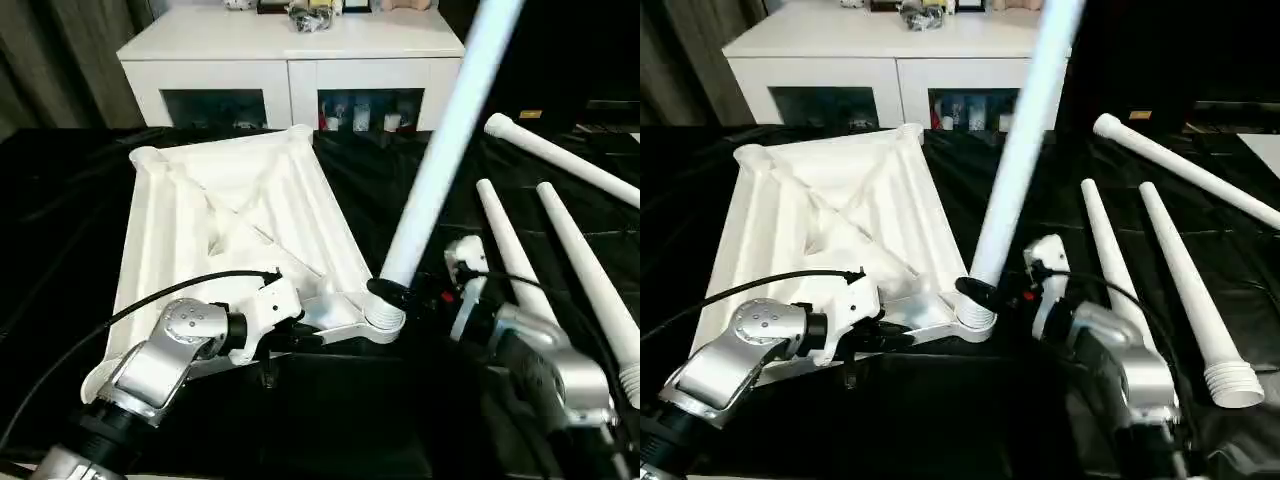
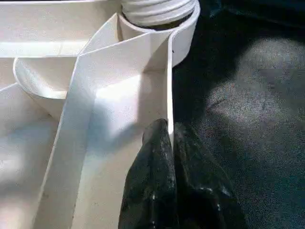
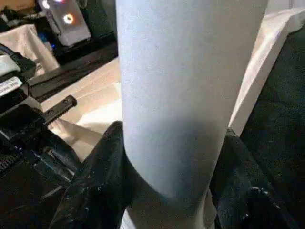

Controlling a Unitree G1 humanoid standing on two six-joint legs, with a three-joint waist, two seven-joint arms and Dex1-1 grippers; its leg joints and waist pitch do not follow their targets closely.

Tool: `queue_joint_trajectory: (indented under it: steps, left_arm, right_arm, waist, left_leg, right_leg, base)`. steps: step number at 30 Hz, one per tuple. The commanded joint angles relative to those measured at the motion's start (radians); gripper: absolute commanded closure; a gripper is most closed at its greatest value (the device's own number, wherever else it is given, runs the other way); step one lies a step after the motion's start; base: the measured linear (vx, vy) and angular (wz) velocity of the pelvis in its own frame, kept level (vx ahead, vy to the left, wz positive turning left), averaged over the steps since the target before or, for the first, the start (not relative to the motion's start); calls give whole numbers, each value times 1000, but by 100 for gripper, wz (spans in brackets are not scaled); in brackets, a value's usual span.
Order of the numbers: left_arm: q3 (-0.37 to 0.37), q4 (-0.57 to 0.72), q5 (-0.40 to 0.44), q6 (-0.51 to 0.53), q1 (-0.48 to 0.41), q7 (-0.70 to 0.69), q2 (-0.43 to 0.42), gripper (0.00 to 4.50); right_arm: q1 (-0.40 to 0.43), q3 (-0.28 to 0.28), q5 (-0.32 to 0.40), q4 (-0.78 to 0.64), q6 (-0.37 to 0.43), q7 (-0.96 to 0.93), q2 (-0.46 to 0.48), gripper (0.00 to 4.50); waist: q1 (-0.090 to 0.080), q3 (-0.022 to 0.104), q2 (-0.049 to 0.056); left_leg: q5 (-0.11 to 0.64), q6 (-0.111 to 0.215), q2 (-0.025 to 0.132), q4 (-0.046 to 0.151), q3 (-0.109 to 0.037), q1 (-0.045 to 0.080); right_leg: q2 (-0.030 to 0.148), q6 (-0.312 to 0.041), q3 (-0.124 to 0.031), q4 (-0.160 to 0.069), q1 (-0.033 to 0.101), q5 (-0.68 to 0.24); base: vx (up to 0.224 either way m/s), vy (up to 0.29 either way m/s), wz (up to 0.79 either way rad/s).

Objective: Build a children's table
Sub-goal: Insert table leg to table base

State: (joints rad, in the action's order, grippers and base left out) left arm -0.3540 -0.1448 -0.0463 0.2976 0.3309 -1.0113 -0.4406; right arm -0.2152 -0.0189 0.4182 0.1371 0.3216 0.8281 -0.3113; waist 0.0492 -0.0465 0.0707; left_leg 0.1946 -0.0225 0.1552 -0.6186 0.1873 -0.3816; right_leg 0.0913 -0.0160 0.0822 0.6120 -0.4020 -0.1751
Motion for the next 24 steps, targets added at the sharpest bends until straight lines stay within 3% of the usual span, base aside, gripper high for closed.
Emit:
queue_joint_trajectory:
  steps: [1, 2, 5, 7, 10, 11, 12, 13, 14, 15, 18, 19, 20, 21, 24]
  left_arm:
    - [36, 5, -16, -20, 33, 15, -1, 450]
    - [36, 0, -16, -21, 36, 17, 2, 450]
    - [37, -10, -15, -24, 44, 22, 9, 450]
    - [37, -15, -14, -27, 48, 25, 13, 450]
    - [37, -20, -12, -29, 51, 27, 18, 450]
    - [37, -21, -11, -29, 50, 28, 19, 450]
    - [38, -20, -11, -30, 49, 28, 19, 450]
    - [38, -16, -10, -30, 45, 26, 16, 450]
    - [38, -16, -10, -30, 44, 25, 16, 450]
    - [38, -14, -10, -29, 43, 25, 16, 450]
    - [39, -12, -9, -30, 41, 20, 10, 450]
    - [38, -12, -8, -31, 39, 18, 7, 450]
    - [38, -12, -8, -31, 39, 17, 6, 450]
    - [37, -12, -7, -32, 39, 17, 5, 450]
    - [33, -15, -4, -36, 39, 9, -2, 450]
  right_arm:
    - [27, 19, -31, 0, -21, -37, 0, 261]
    - [38, 19, -38, -5, -37, -47, 6, 261]
    - [65, -7, -80, -21, -79, -59, 7, 261]
    - [79, -40, -111, -35, -99, -61, 0, 261]
    - [83, -76, -138, -49, -100, -64, -9, 261]
    - [82, -85, -141, -53, -95, -63, -11, 262]
    - [77, -94, -147, -54, -89, -58, -16, 262]
    - [66, -111, -155, -56, -69, -45, -25, 262]
    - [63, -115, -157, -55, -64, -41, -28, 262]
    - [58, -119, -159, -53, -55, -36, -33, 262]
    - [45, -138, -164, -50, -21, -19, -50, 262]
    - [33, -152, -165, -45, 9, -2, -65, 262]
    - [31, -155, -166, -44, 15, 2, -68, 262]
    - [25, -161, -167, -40, 25, 10, -75, 262]
    - [0, -177, -168, -17, 73, 32, -91, 262]
  waist:
    - [-2, 64, 5]
    - [-1, 64, 12]
    - [-6, 64, 10]
    - [-6, 63, 14]
    - [-10, 62, 10]
    - [-12, 62, 11]
    - [-15, 61, 0]
    - [-13, 61, 6]
    - [-14, 61, 7]
    - [-14, 62, -5]
    - [-15, 61, 0]
    - [-17, 61, -20]
    - [-13, 62, -13]
    - [-12, 60, -7]
    - [-12, 62, -12]
  left_leg:
    - [305, 9, 70, 86, -39, 19]
    - [307, 8, 70, 86, -41, 19]
    - [314, 15, 67, 87, -41, 15]
    - [321, 16, 69, 87, -41, 18]
    - [338, 14, 68, 89, -43, 17]
    - [341, 14, 68, 90, -44, 17]
    - [347, 16, 69, 90, -43, 16]
    - [343, 16, 69, 90, -45, 16]
    - [341, 17, 69, 90, -44, 16]
    - [329, 23, 70, 90, -44, 14]
    - [325, 25, 69, 89, -43, 14]
    - [318, 30, 70, 90, -42, 13]
    - [309, 32, 69, 88, -44, 12]
    - [309, 32, 69, 87, -41, 15]
    - [297, 32, 71, 88, -42, 14]
  right_leg:
    - [66, -198, -52, -84, 47, -264]
    - [67, -198, -51, -82, 47, -262]
    - [65, -192, -49, -84, 48, -273]
    - [65, -179, -49, -89, 43, -303]
    - [65, -170, -48, -90, 45, -333]
    - [65, -169, -48, -90, 45, -336]
    - [65, -166, -48, -93, 45, -346]
    - [66, -167, -49, -91, 45, -348]
    - [66, -167, -49, -91, 45, -346]
    - [67, -168, -50, -89, 46, -344]
    - [68, -165, -50, -91, 45, -351]
    - [66, -164, -50, -93, 46, -352]
    - [69, -167, -51, -87, 48, -352]
    - [69, -164, -52, -92, 42, -362]
    - [68, -169, -51, -89, 44, -337]
  base:
    - [0, 0, 0]
    - [0, 0, 0]
    - [0, 0, 0]
    - [0, 0, 0]
    - [0, 0, 0]
    - [0, 0, 0]
    - [0, 0, 0]
    - [0, 0, 0]
    - [0, 0, 0]
    - [0, 0, 0]
    - [0, 0, 0]
    - [0, 0, 0]
    - [0, 0, 0]
    - [0, 0, 0]
    - [0, 0, 0]
